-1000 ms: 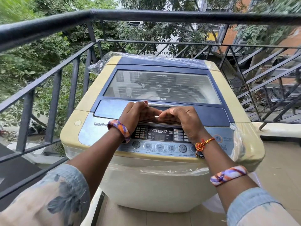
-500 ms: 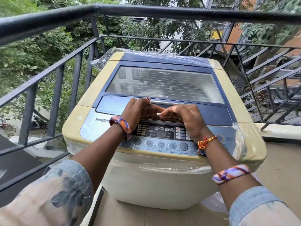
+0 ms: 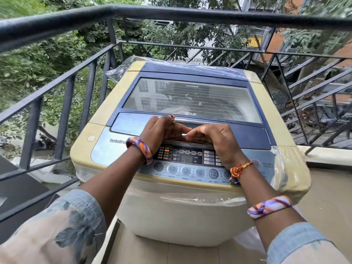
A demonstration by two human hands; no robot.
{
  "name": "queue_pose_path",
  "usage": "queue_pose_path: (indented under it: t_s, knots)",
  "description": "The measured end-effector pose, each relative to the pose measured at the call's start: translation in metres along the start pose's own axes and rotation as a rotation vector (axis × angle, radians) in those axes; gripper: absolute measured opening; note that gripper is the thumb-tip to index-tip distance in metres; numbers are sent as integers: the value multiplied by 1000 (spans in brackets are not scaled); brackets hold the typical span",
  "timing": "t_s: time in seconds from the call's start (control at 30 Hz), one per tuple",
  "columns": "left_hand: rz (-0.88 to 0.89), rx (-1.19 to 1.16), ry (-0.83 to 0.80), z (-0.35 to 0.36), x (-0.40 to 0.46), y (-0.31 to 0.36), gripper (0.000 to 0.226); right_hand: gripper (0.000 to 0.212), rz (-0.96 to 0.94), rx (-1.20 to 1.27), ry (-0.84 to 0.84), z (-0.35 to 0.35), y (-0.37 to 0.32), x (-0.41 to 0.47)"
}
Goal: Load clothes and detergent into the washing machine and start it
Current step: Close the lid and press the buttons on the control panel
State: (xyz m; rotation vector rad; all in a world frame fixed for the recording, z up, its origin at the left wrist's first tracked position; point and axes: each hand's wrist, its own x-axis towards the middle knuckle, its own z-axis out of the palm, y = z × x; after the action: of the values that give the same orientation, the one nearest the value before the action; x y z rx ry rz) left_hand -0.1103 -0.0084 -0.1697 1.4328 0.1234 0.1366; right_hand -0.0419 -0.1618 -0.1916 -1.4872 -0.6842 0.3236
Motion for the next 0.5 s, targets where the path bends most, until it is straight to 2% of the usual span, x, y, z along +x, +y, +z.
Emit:
queue_pose_path:
  t_s: [0.5]
  knots:
    - [3,14,8,-1,2,-2,47,41,-10,16,-15,-1,1,1]
